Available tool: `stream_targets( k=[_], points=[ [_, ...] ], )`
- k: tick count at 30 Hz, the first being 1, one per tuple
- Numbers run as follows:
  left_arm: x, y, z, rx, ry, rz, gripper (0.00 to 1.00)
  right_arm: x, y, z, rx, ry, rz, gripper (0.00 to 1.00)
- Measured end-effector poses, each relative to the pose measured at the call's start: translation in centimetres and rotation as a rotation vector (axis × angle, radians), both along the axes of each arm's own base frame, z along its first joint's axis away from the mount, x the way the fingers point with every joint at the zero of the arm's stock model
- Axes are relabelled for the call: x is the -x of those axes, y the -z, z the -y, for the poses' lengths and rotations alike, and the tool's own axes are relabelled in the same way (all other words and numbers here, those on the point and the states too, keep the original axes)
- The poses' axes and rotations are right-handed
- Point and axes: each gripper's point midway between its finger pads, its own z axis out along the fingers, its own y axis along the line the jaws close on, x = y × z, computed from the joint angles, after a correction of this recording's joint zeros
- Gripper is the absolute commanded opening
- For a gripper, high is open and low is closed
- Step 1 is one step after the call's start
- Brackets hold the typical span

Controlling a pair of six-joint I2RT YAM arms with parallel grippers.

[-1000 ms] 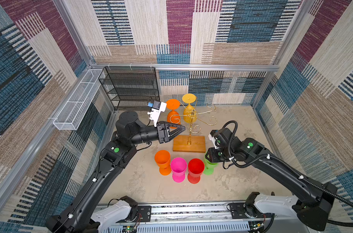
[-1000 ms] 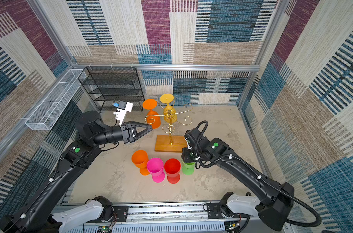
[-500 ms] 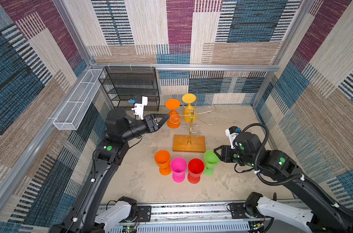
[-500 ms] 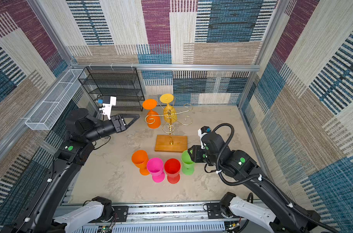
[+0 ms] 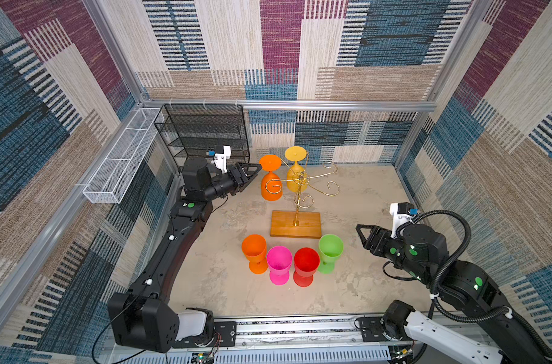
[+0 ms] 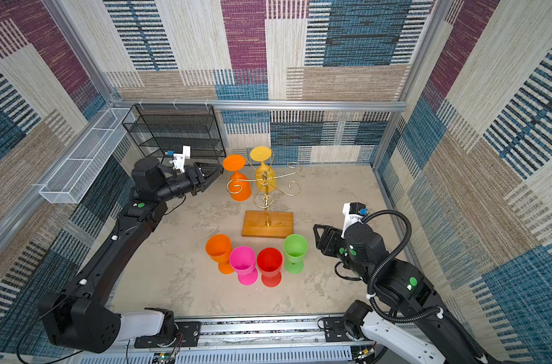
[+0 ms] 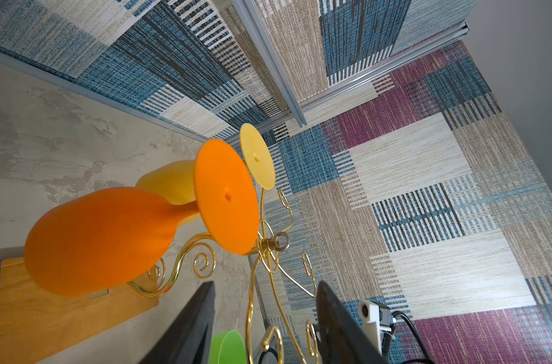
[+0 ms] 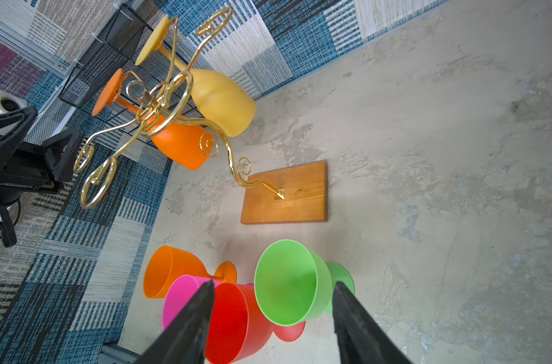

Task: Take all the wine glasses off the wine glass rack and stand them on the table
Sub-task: 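Open the right gripper and withdraw it while the left gripper reaches toward the orange glass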

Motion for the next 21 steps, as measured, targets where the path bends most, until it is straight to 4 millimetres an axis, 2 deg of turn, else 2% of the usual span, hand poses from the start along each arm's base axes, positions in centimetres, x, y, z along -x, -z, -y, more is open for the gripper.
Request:
stream_targets(
  k=[8, 13, 21],
  points=[
    [-2.2, 0.6, 0.7, 0.047, 0.02, -0.003, 0.51, -0.2, -0.5, 0.6, -0.002, 0.028, 0.027, 0.63],
    [-2.7, 0.3, 0.8, 0.05, 0.021, 0.012, 0.49, -0.3, -0.3, 0.5, 0.005, 0.024, 0.031, 0.63],
    [-3.4, 1.2, 0.9, 0.047, 0.023, -0.005, 0.43, -0.4, -0.5, 0.4, 0.015, 0.016, 0.045, 0.63]
  ],
)
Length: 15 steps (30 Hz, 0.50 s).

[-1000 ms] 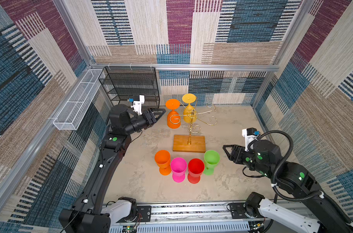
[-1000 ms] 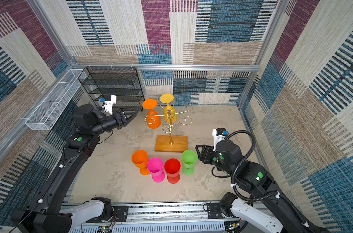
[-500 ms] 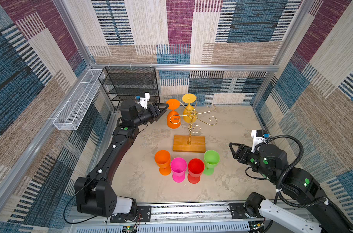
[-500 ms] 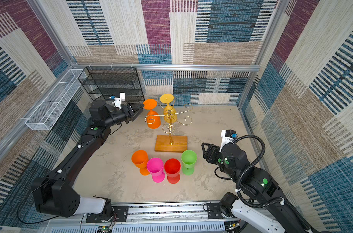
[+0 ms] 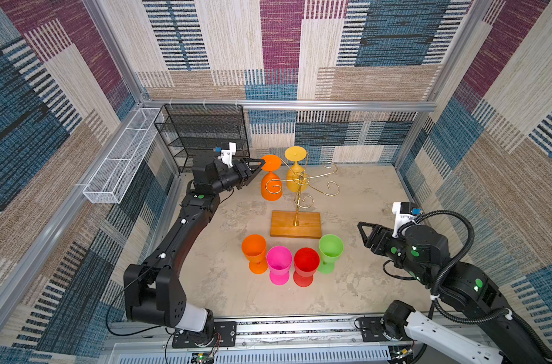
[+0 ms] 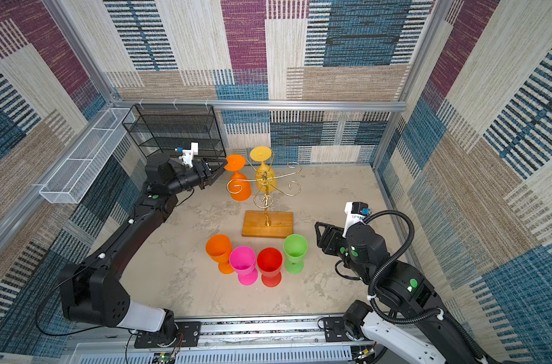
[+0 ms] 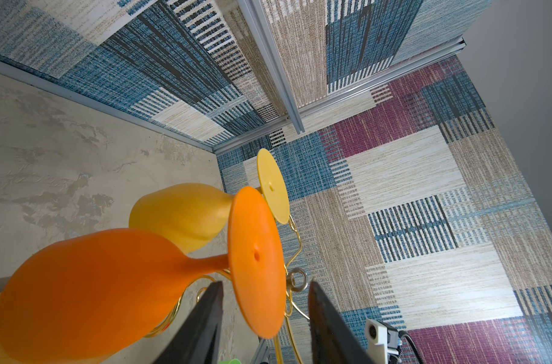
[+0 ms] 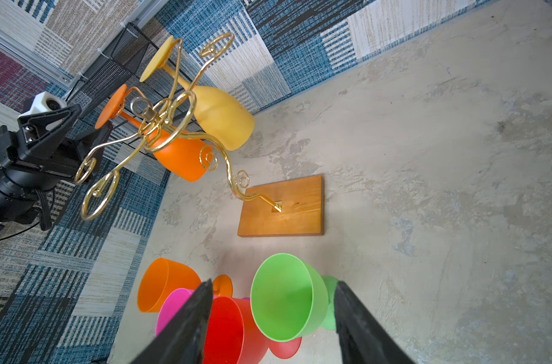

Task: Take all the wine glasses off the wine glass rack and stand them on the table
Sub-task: 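Open the right gripper and withdraw it while the left gripper reaches toward the orange glass, then close the left gripper on the foot of the orange glass on the rack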

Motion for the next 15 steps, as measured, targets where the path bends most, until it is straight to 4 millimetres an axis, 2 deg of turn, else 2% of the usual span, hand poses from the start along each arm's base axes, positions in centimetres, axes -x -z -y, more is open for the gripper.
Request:
stream_targets(
  k=[15],
  points=[
    [-0.3, 0.02, 0.38, -0.01, 0.022, 0.012, 0.2, -0.01, 0.06, 0.0, 0.002, -0.004, 0.01, 0.63]
  ],
)
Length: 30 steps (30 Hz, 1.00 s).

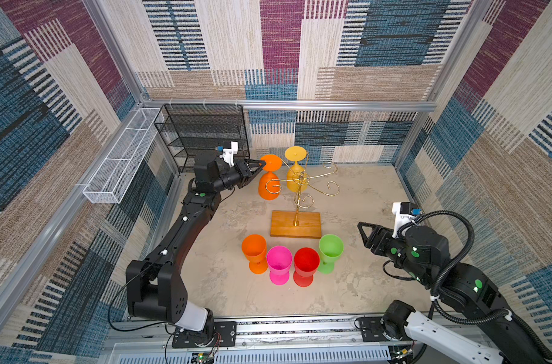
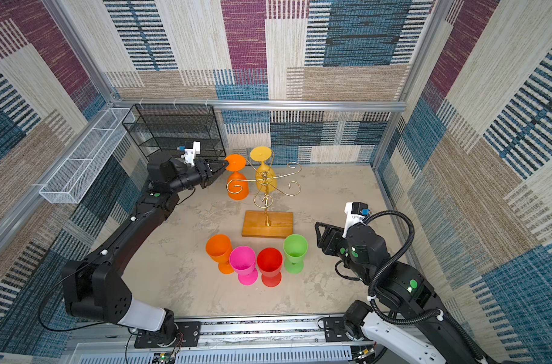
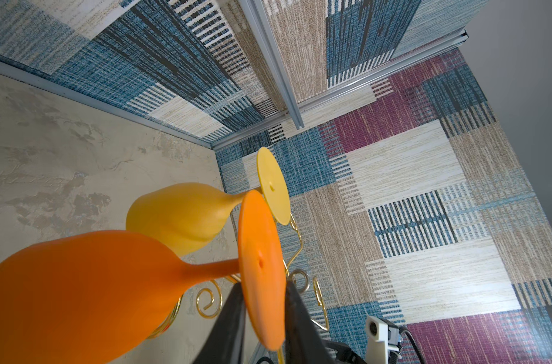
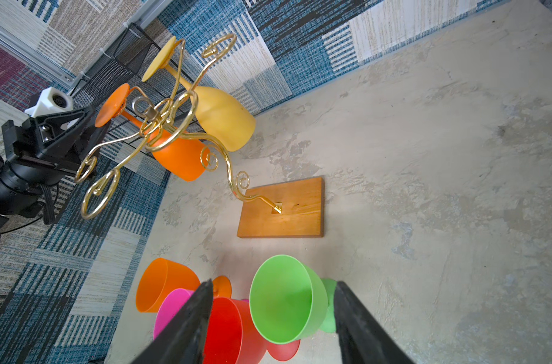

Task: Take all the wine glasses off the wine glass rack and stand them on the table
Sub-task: 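Close the left gripper on the foot of the orange glass on the rack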

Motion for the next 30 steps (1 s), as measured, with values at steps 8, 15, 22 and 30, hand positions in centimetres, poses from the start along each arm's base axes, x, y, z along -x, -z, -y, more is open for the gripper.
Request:
stream_targets(
  k=[8, 15, 22, 30],
  points=[
    [0.1, 0.2, 0.0, -0.012, 0.001, -0.016, 0.1, 0.0, 0.0, 0.0, 0.001, 0.0, -0.001, 0.62],
    [0.1, 0.1, 0.0, -0.021, 0.002, -0.014, 0.05, 0.1, -0.1, 0.1, -0.003, 0.0, 0.003, 0.62],
    [0.0, -0.4, -0.3, -0.021, -0.008, -0.008, 0.0, 0.2, -0.2, 0.2, -0.016, 0.002, 0.01, 0.62],
    [-0.2, -1.2, -0.6, -0.017, -0.016, 0.003, 0.0, 0.4, -0.5, 0.6, -0.031, 0.012, 0.023, 0.62]
  ],
)
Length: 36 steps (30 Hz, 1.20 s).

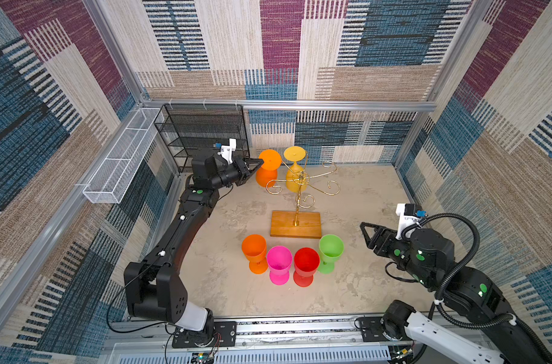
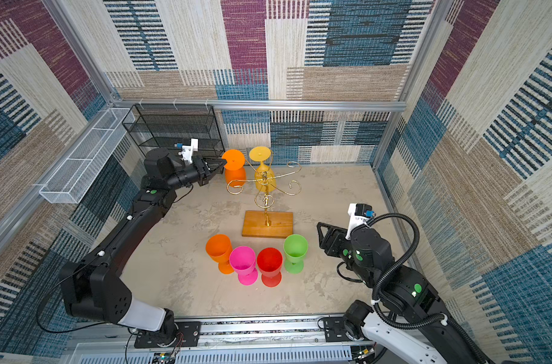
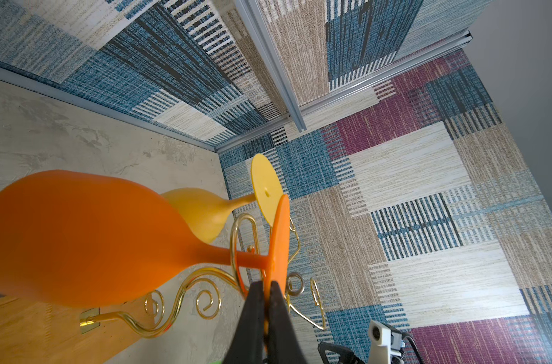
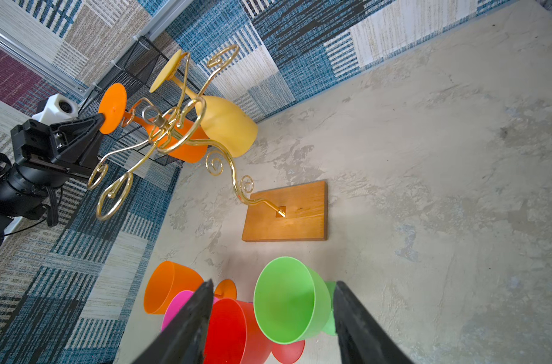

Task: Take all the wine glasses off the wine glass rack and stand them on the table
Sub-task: 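Close the left gripper on the foot of the orange glass on the rack, then slide the orange glass off its rack arm with the left gripper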

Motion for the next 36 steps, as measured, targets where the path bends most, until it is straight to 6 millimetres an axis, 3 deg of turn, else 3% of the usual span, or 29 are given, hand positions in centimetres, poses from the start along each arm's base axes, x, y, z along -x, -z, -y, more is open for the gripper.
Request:
stream_targets(
  k=[16, 36],
  points=[
    [-1.4, -0.3, 0.7, 0.022, 0.016, -0.019, 0.0, 0.1, 0.1, 0.4, 0.0, 0.015, 0.006, 0.62],
    [0.4, -0.5, 3.5, 0.028, 0.104, -0.002, 0.0, -0.5, 0.7, -0.1, 0.021, 0.012, -0.011, 0.62]
  ],
)
